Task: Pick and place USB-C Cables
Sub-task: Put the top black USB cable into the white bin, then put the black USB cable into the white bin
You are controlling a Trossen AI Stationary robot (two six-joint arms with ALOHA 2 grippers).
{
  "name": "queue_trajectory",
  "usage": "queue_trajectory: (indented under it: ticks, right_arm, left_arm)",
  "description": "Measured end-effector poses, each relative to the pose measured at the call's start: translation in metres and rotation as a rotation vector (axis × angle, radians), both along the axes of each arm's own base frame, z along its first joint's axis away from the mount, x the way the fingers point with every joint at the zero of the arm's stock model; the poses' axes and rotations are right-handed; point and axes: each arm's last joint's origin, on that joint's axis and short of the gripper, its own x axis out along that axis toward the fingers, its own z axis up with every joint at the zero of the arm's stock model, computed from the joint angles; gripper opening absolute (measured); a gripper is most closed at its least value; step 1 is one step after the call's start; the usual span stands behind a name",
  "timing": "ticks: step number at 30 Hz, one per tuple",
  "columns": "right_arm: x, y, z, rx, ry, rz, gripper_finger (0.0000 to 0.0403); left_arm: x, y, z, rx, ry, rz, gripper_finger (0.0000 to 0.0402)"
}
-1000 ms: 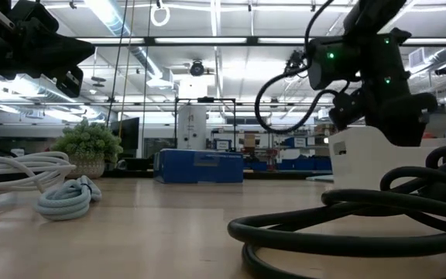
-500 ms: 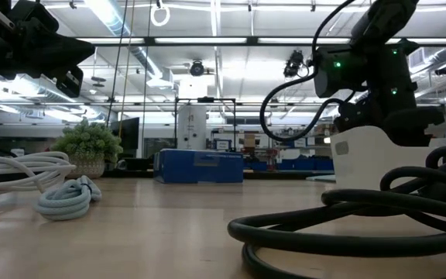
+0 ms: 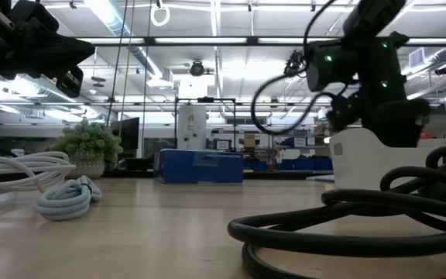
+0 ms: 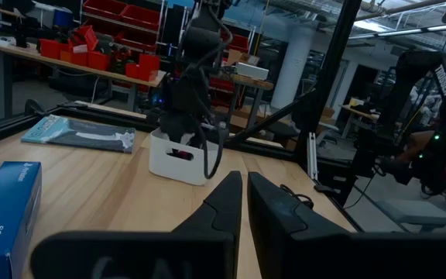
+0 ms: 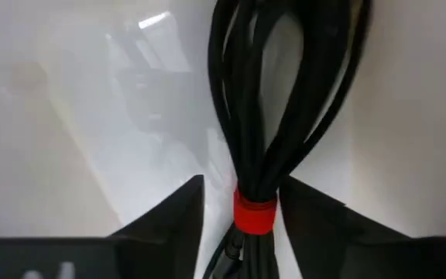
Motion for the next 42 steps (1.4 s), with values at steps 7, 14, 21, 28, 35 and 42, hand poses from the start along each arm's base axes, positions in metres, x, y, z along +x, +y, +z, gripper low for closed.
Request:
queue_trajectory:
  ticks: [7,14,21,28,35,42]
  right_arm:
    - [0.007,0.001,0.038,0.001,0.081,-0.014,0.0221]
    - [0.019,0.01,0.094,-0.001,0.076,0.028,0.0225]
    - [0.038,0.027,0.165,-0.056,-0.17,0.118,0.0225]
    - [0.044,0.044,0.234,-0.184,-0.484,0.191,0.0224]
    - [0.051,0.074,0.249,-0.162,-0.679,0.287,0.0224]
    - [0.052,0.1,0.252,-0.165,-0.775,0.34,0.0224]
  left_arm:
    - [0.0,0.0,0.0,0.0,0.0,0.0,0.0029]
    - [0.0,0.0,0.0,0.0,0.0,0.0,0.003]
    - [0.0,0.0,0.0,0.0,0.0,0.0,0.0029]
    - [0.0,0.0,0.0,0.0,0.0,0.0,0.003]
    - [0.0,0.0,0.0,0.0,0.0,0.0,0.003]
    - [0.0,0.0,0.0,0.0,0.0,0.0,0.0029]
